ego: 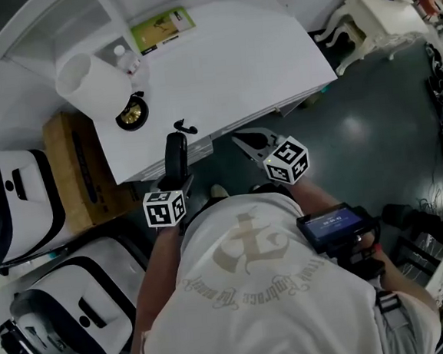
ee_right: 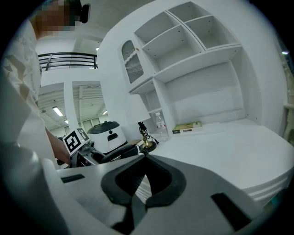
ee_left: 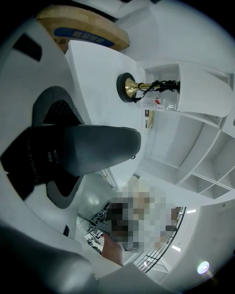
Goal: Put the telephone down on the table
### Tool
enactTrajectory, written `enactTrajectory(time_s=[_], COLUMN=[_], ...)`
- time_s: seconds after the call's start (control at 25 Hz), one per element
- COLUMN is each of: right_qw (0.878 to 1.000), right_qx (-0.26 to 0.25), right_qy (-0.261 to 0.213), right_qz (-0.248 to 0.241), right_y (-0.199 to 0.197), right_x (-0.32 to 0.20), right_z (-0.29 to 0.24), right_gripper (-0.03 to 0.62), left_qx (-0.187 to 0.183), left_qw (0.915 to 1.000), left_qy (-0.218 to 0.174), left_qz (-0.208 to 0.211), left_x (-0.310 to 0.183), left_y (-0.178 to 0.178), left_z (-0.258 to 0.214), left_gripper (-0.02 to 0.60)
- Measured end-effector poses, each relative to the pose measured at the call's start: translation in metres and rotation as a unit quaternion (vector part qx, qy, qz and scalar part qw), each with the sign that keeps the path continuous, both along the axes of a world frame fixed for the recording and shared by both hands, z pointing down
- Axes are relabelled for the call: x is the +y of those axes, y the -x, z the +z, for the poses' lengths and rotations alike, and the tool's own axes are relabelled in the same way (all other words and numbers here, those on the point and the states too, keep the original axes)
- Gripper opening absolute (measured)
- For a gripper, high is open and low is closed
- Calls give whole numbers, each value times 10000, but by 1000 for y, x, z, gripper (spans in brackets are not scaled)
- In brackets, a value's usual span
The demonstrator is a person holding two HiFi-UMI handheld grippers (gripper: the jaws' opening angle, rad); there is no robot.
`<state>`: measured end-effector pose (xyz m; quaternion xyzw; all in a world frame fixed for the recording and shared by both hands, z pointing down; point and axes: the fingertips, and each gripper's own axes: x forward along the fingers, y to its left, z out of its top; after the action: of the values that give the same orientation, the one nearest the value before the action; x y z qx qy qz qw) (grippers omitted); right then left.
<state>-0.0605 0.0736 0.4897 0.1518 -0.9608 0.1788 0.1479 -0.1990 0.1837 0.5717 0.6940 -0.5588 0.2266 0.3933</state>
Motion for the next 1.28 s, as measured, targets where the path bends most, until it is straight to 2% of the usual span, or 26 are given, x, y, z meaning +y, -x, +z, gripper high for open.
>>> enactTrajectory(time_s=[0.76,1.28], right_qw=[9999,9997], right_qx=[90,-56], right_qy=[-31,59], right_qz=[-89,-235], right_y=[20,41], right_x=[15,-25], right_z=[1,7], right_gripper=[15,15], left_qx=[5,-113], left_qw=[9999,9998], left_qy=[-106,-64], left_qz=[-14,-162], left_x=[12,-23], left_y=[16,34], left_z=[0,-3], left_gripper=[288,288])
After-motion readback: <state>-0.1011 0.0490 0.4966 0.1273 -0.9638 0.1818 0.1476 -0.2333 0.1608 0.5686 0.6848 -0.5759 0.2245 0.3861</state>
